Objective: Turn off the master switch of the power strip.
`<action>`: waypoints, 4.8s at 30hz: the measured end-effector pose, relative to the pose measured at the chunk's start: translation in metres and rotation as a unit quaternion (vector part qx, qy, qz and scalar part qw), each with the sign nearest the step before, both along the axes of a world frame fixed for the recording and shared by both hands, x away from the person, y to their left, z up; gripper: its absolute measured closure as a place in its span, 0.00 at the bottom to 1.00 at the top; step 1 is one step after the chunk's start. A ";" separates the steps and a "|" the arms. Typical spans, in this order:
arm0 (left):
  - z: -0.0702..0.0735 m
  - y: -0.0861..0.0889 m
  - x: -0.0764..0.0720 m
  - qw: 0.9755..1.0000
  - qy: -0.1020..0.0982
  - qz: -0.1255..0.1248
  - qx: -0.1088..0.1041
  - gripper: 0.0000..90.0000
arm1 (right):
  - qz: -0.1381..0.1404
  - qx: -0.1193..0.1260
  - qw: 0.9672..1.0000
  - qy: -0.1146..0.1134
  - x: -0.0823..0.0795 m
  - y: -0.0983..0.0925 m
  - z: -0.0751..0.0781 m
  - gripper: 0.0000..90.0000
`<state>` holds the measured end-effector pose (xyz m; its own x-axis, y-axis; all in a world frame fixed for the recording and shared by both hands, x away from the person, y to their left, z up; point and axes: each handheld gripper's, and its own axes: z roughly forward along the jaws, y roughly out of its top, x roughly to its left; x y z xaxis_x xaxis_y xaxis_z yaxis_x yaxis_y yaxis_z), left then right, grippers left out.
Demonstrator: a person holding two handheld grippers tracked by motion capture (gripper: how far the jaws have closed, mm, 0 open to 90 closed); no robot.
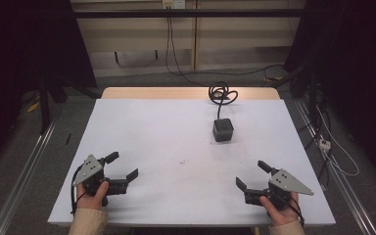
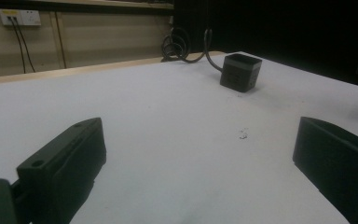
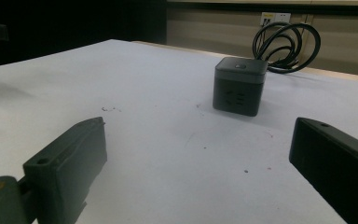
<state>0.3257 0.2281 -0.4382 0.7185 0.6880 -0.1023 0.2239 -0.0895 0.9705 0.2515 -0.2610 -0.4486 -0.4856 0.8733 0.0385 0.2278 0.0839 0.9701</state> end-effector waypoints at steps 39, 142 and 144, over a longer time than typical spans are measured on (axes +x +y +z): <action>0.005 -0.009 0.003 1.000 0.002 -0.014 0.003 0.02 | -0.014 -0.006 0.999 0.030 0.073 0.009 0.023 0.06; 0.008 -0.003 0.006 1.000 0.002 -0.017 -0.025 0.02 | -0.003 0.016 0.997 0.074 0.150 0.025 0.034 0.84; 0.008 -0.002 0.006 1.000 0.002 -0.015 -0.025 0.02 | -0.003 0.015 0.997 0.076 0.152 0.025 0.033 0.85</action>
